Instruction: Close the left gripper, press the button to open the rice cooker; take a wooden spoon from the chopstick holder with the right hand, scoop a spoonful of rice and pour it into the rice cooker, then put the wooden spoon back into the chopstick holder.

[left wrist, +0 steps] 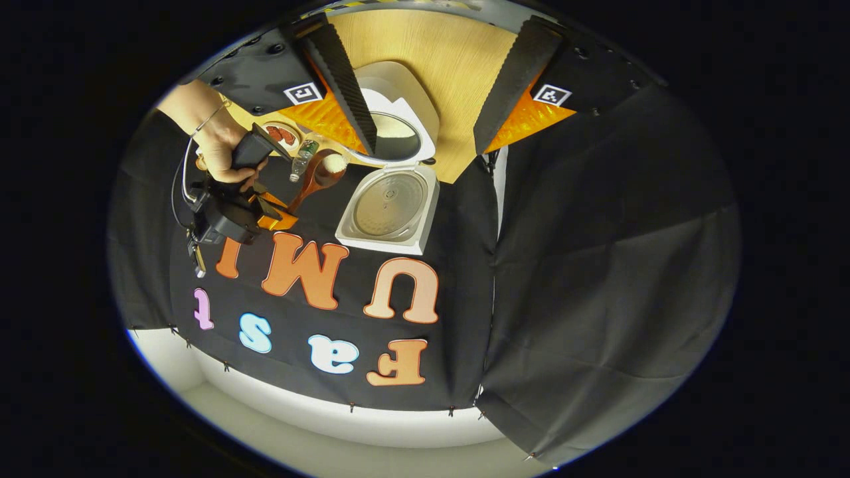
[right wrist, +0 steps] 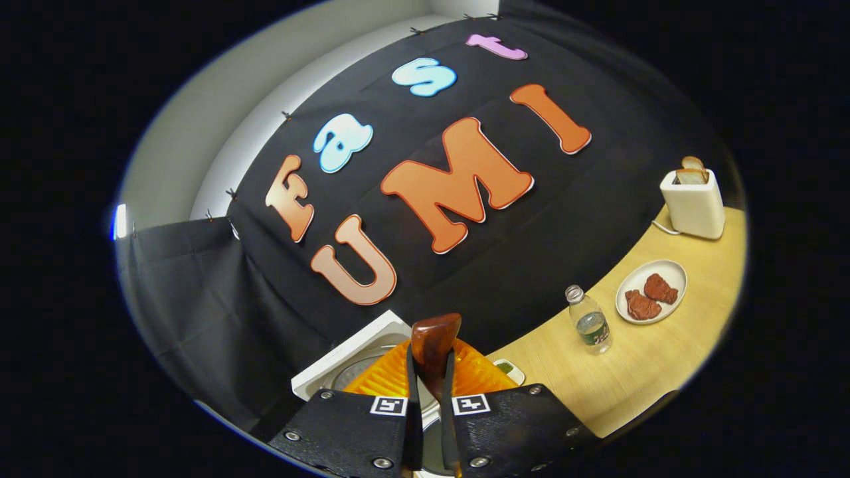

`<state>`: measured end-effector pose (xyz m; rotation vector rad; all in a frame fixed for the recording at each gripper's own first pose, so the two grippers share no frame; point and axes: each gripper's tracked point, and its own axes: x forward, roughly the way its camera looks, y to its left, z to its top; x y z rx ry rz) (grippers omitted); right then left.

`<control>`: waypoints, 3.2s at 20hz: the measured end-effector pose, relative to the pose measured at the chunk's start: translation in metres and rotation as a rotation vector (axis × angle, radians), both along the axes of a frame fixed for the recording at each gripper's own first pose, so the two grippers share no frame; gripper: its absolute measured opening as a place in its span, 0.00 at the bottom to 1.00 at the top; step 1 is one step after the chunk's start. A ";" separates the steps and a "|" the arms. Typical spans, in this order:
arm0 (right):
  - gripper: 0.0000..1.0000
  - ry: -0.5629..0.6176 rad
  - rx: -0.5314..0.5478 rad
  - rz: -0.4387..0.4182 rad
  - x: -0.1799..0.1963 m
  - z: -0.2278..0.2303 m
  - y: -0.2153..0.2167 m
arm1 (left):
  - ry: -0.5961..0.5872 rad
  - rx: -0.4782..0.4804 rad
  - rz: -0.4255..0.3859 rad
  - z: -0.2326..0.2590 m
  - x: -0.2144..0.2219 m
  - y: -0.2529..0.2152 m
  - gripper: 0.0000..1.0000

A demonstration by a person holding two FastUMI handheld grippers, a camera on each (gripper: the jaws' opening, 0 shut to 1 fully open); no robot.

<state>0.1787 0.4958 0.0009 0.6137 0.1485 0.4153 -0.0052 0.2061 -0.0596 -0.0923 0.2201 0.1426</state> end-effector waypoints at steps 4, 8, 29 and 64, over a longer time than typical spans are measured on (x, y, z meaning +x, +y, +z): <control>0.10 -0.059 -0.066 0.020 -0.005 0.005 0.010 | 0.013 -0.015 0.012 -0.005 -0.003 0.005 0.99; 0.10 -0.092 -0.111 0.028 -0.008 0.008 0.016 | 0.008 -0.026 0.007 -0.006 -0.004 0.005 0.99; 0.10 -0.334 -0.410 0.219 -0.043 0.012 0.072 | -0.020 -0.013 0.019 0.004 -0.024 0.013 0.99; 0.10 -0.108 -0.458 -0.216 -0.023 -0.029 -0.316 | -0.059 0.024 -0.134 0.029 0.001 -0.067 1.00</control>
